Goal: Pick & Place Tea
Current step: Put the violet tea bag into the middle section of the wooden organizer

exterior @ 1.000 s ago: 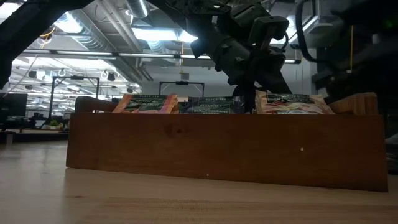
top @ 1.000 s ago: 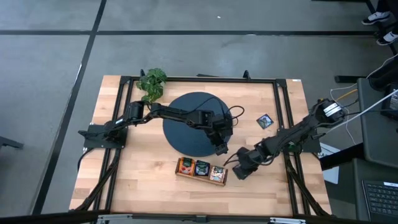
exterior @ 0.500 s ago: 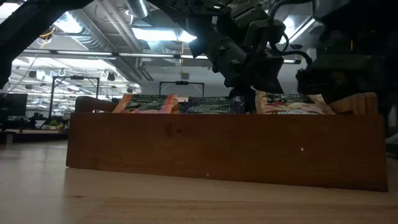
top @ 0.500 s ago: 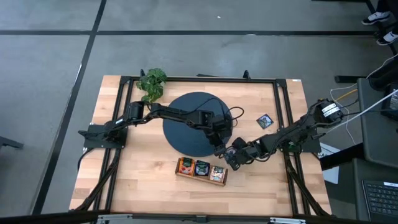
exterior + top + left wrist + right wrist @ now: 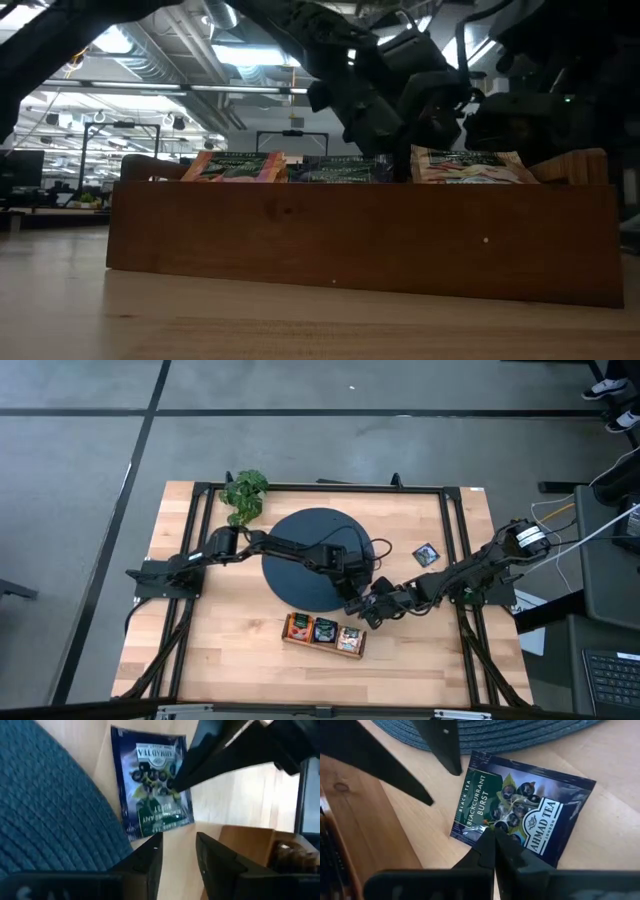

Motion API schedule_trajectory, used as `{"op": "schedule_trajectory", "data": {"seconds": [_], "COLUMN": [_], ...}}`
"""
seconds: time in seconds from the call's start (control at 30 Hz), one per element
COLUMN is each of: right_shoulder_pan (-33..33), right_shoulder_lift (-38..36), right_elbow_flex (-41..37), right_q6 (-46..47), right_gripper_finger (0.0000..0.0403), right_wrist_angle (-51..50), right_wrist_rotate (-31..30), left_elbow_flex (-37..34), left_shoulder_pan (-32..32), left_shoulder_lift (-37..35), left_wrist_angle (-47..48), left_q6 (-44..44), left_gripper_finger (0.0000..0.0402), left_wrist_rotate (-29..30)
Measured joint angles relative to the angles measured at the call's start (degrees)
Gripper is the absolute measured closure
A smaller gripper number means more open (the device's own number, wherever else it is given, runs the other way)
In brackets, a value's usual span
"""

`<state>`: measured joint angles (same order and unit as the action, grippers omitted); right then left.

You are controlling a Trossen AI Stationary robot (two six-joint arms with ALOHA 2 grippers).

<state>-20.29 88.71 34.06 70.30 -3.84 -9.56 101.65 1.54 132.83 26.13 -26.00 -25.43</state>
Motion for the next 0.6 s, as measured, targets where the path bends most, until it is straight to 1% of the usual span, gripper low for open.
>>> {"op": "schedule_trajectory", "data": {"seconds": [0.23,0.3,0.53,0.6], "right_shoulder_pan": [0.0,0.0,-0.1,-0.1], "right_shoulder_lift": [0.6,0.9,1.0,1.0], "right_elbow_flex": [0.1,0.2,0.3,0.3], "right_q6": [1.1,0.8,-1.9,-2.5], "right_gripper_finger": [0.0403,0.0403,0.0403,0.0403], "right_wrist_angle": [0.3,0.4,0.1,0.0], "right_wrist_rotate": [0.8,1.1,1.8,1.7], "left_elbow_flex": [0.1,0.0,0.0,0.0], "left_shoulder_pan": [0.0,0.1,0.2,0.2], "left_shoulder_lift": [1.4,1.8,3.4,3.4], "left_wrist_angle": [-3.0,-2.6,-6.0,-5.9], "left_q6": [1.3,1.5,1.9,2.4], "left_gripper_finger": [0.0294,0.0295,0.0293,0.0294], "left_wrist_rotate": [0.2,-0.5,-3.3,-3.3]}}
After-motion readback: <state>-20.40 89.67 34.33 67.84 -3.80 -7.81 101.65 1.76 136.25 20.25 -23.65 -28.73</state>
